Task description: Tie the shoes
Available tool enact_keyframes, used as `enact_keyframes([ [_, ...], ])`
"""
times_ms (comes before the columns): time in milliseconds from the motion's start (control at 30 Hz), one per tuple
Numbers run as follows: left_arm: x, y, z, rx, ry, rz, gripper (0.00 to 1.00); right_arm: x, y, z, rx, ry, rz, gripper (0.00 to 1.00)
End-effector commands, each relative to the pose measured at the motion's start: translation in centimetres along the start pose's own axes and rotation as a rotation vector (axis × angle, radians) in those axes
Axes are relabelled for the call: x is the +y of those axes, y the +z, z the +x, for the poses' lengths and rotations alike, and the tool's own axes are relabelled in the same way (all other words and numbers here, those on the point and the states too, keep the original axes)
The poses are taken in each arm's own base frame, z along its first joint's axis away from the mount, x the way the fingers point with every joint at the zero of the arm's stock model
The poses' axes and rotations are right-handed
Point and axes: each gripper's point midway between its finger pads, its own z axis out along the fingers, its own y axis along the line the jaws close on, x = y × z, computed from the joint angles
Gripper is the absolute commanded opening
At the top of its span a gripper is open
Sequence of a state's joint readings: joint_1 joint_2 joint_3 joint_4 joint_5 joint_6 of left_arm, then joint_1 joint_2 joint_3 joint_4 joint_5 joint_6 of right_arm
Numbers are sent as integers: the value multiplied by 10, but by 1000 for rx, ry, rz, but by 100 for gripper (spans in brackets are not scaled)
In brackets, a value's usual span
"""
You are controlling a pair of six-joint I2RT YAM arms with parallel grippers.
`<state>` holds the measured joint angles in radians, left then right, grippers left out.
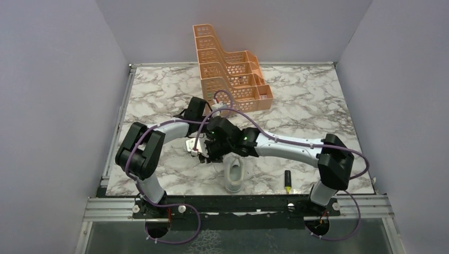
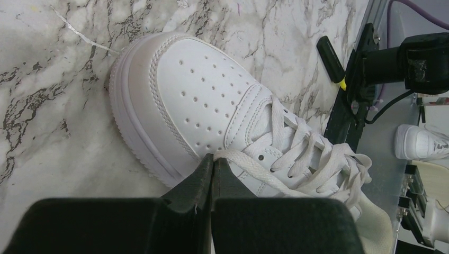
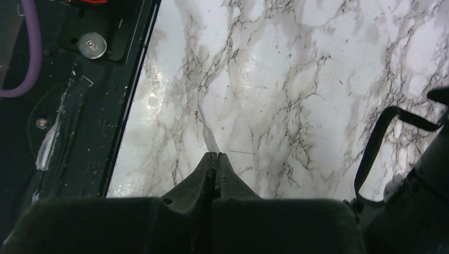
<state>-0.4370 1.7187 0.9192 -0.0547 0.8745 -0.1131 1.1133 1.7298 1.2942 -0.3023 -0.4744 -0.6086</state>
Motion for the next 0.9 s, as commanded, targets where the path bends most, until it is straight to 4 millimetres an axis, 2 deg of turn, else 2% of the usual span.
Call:
enact_keyframes([
  [0, -13, -4, -9, -16, 9, 16, 0, 6, -20, -12, -39, 73, 51, 1],
  [167, -24, -10, -14, -46, -4, 17, 0, 25, -52, -17, -75, 246, 98, 1],
  [233, -28, -14, -14, -68, -25, 12, 0, 27, -74, -20, -106, 331, 178, 0],
  [400, -42, -20, -13, -140, -74, 25, 0, 34, -100, 0, -104, 491, 309, 1],
  [567, -61, -18, -8, -160, -100, 50, 0, 24, -111, 4, -139, 592, 421, 1],
  [700, -71, -29, -17, -217, -98, 25, 0, 19, -116, 9, -135, 672, 478, 1],
  [867, -69, -35, -20, -279, -120, -32, 0, 10, -149, 27, -120, 761, 672, 1],
])
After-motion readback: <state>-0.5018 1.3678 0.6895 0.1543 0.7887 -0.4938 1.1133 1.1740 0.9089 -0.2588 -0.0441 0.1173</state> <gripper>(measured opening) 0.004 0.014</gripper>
